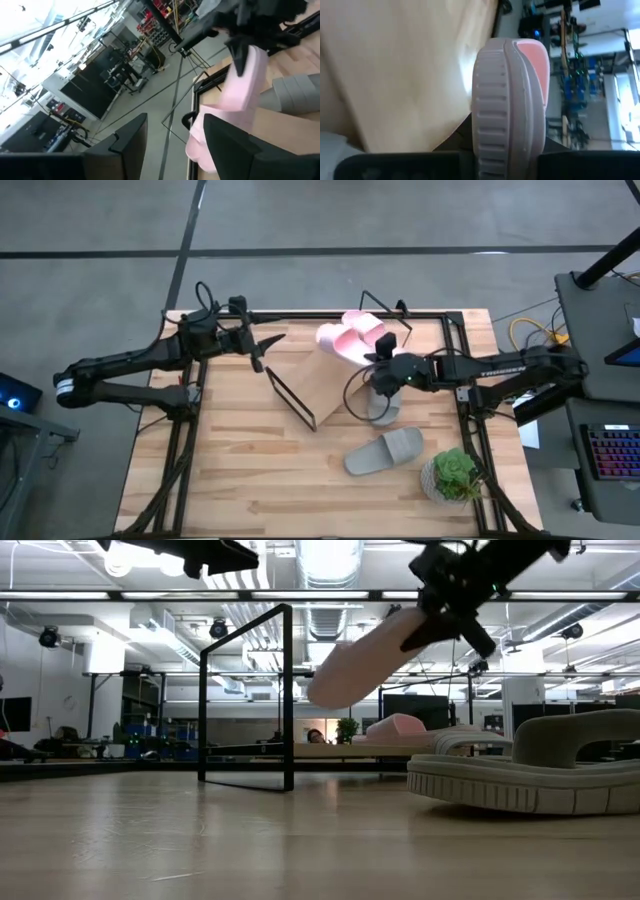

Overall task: Pick and place slides into the shelf
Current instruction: Put the pink slide on the shelf

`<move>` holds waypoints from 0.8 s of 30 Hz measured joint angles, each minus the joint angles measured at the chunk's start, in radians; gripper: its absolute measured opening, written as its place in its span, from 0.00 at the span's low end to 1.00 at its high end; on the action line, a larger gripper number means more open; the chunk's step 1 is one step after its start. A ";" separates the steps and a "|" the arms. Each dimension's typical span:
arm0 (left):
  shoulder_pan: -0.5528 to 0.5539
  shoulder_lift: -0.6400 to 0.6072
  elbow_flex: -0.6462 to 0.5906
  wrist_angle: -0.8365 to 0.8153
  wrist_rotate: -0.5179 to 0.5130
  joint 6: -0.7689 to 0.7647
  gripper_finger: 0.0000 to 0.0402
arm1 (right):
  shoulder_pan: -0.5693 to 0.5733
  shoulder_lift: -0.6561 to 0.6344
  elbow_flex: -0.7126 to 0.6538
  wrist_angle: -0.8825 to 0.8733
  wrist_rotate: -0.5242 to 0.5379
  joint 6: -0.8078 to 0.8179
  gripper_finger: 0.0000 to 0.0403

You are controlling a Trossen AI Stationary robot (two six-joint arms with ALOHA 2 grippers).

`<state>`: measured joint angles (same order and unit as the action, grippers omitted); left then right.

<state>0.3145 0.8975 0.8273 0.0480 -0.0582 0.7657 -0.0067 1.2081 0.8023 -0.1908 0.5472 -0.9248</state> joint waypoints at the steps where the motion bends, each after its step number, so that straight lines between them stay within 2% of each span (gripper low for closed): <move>1: 0.000 -0.001 -0.003 0.000 0.000 -0.009 0.44 | 0.000 -0.001 -0.023 0.022 -0.011 0.000 0.12; 12: 0.000 0.029 -0.033 0.056 -0.001 -0.023 0.45 | -0.029 0.031 -0.141 0.100 -0.017 0.049 0.12; 24: 0.000 0.065 -0.033 0.076 -0.001 -0.022 0.45 | -0.114 0.130 -0.157 0.116 -0.137 0.049 0.12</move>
<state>0.3145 0.9623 0.7940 0.1240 -0.0595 0.7437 -0.1211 1.3385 0.6450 -0.0752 0.4098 -0.8755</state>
